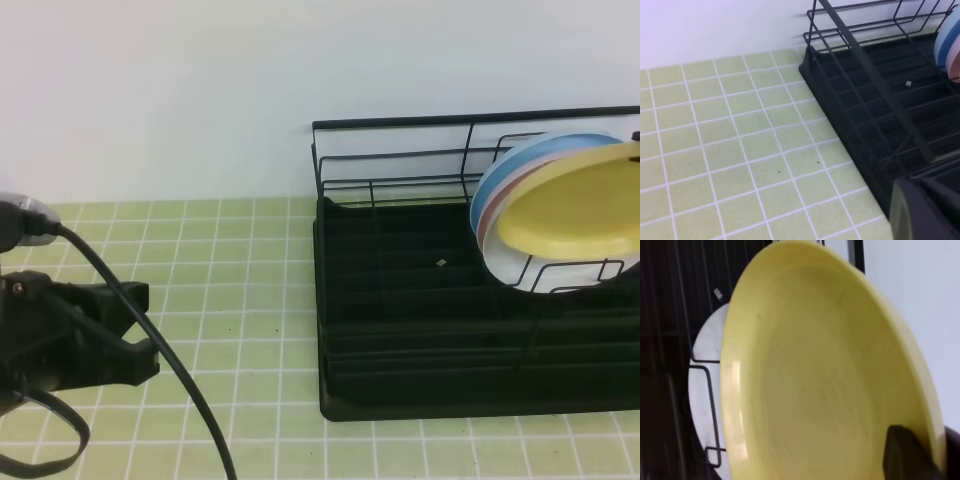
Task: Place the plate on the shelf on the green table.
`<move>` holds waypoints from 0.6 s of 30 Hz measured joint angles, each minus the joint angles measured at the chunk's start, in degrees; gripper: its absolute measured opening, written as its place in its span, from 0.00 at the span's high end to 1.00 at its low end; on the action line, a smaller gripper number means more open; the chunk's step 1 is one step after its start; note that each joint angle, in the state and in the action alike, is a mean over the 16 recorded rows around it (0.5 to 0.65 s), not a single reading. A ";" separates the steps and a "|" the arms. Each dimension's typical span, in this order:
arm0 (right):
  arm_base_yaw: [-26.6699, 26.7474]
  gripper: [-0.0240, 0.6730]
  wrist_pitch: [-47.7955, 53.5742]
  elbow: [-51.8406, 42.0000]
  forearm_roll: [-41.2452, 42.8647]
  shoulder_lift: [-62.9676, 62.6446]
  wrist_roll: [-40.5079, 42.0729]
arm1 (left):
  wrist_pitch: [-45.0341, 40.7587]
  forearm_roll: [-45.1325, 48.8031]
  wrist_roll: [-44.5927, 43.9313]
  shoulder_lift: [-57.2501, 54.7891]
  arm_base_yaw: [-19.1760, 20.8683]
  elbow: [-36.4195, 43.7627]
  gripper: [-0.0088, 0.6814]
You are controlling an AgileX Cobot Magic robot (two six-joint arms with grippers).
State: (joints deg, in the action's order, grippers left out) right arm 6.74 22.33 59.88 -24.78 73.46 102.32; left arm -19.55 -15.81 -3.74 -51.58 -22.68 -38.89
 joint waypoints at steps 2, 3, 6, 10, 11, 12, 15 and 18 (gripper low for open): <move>0.00 0.87 -0.35 -0.01 0.00 0.81 0.19 | 0.02 0.06 -0.01 -0.01 0.00 0.00 0.99; 0.00 0.87 -0.56 -0.01 -0.03 1.22 0.25 | 0.02 0.12 -0.02 -0.01 0.00 0.01 0.99; 0.00 0.88 -1.19 -0.01 -0.29 2.35 0.35 | 0.02 0.31 -0.02 -0.01 0.00 0.02 0.99; 0.00 0.88 -1.67 -0.01 -0.65 3.53 0.38 | 0.02 0.54 -0.02 -0.01 0.00 0.04 0.99; 0.00 0.88 -1.85 -0.01 -0.74 3.78 0.34 | 0.02 0.61 -0.02 -0.01 0.00 0.04 0.99; 0.00 0.88 -1.96 -0.01 -0.83 4.00 0.31 | 0.02 0.64 -0.02 -0.01 0.00 0.04 0.99; 0.00 0.85 -2.32 -0.01 -1.10 4.53 0.21 | 0.02 0.73 -0.02 -0.01 0.00 0.05 0.99; 0.00 0.80 -2.93 0.00 -1.35 4.87 0.10 | 0.02 0.81 -0.02 -0.01 0.00 0.06 0.99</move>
State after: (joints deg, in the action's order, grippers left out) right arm 6.74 19.39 59.88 -26.14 78.33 102.42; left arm -19.54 -15.00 -3.76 -51.59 -22.69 -38.83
